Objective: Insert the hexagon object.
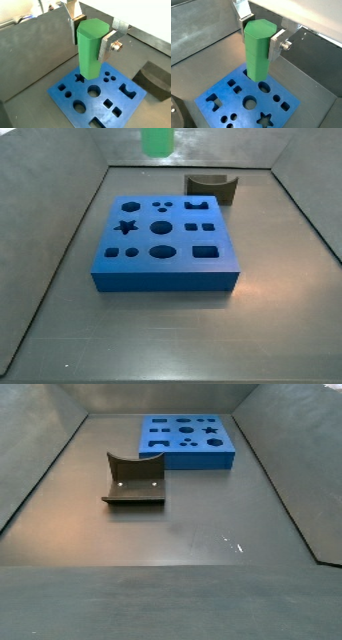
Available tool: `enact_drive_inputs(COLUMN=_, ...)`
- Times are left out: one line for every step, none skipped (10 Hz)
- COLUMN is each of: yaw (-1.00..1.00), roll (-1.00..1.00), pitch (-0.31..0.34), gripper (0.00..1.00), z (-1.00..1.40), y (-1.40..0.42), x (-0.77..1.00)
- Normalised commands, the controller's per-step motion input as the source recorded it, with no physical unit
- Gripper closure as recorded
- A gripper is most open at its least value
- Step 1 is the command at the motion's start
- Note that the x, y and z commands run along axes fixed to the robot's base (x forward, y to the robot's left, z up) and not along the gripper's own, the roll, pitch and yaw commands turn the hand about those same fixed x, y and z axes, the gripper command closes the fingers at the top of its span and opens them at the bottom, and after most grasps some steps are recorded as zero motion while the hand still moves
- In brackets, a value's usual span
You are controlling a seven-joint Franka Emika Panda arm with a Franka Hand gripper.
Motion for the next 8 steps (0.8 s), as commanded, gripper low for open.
enact_drive_inputs(yaw=-0.87, roll=0.01, pitch=-0.017, gripper=1.0, z=-0.52, y=0.12, x=-0.24)
enact_drive_inputs(yaw=-0.77, roll=0.0, pitch=0.0, gripper=1.0, z=-0.64, y=0.23, x=-0.28)
enact_drive_inputs(yaw=-0.7, roll=0.0, pitch=0.0, gripper=1.0, z=-0.65, y=0.31, x=-0.31)
enact_drive_inputs(yaw=-0.58, roll=0.0, pitch=0.0, gripper=1.0, z=-0.69, y=0.42, x=-0.36)
enact_drive_inputs(yaw=-0.34, roll=0.0, pitch=0.0, gripper=1.0, z=-0.73, y=0.62, x=-0.48)
enact_drive_inputs(yaw=-0.09, roll=-0.11, pitch=-0.056, gripper=1.0, z=-0.74, y=0.74, x=-0.55)
enact_drive_inputs(yaw=0.0, roll=-0.15, pitch=-0.099, gripper=1.0, z=-0.74, y=0.78, x=-0.55)
enact_drive_inputs(yaw=-0.09, roll=-0.14, pitch=-0.083, gripper=1.0, z=-0.73, y=0.72, x=-0.5)
